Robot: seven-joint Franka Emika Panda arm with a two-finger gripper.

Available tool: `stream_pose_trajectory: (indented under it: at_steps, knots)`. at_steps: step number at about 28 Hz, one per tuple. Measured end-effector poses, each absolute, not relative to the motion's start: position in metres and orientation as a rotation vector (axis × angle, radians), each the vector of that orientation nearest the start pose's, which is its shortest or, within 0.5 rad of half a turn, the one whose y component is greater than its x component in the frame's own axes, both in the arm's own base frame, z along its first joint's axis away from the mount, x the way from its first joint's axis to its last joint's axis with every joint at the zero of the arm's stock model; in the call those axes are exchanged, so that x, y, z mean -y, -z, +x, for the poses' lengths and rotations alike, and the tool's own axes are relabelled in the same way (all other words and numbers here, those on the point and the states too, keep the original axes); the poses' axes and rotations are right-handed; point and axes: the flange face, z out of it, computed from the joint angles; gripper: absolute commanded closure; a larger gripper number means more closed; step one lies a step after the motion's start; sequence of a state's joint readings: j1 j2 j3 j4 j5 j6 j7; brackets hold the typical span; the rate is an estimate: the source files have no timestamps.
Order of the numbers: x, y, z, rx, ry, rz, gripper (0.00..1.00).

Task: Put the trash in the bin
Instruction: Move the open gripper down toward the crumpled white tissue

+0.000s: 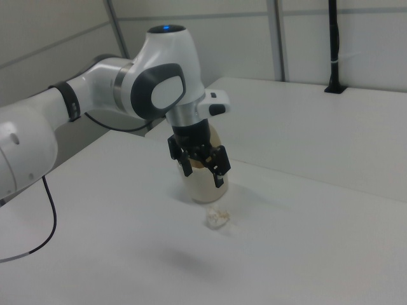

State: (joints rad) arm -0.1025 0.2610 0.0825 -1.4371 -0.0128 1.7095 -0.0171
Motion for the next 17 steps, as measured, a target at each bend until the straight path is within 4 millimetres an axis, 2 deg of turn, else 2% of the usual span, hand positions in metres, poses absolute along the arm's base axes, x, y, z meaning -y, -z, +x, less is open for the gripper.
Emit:
stream_pose_trajectory:
  at_steps: [6, 17]
  knots:
    - [-0.013, -0.507, 0.664, -0.077, 0.08, -3.17, 0.0]
    - [-0.036, -0.437, 0.694, -0.141, 0.123, -3.25, 0.0]
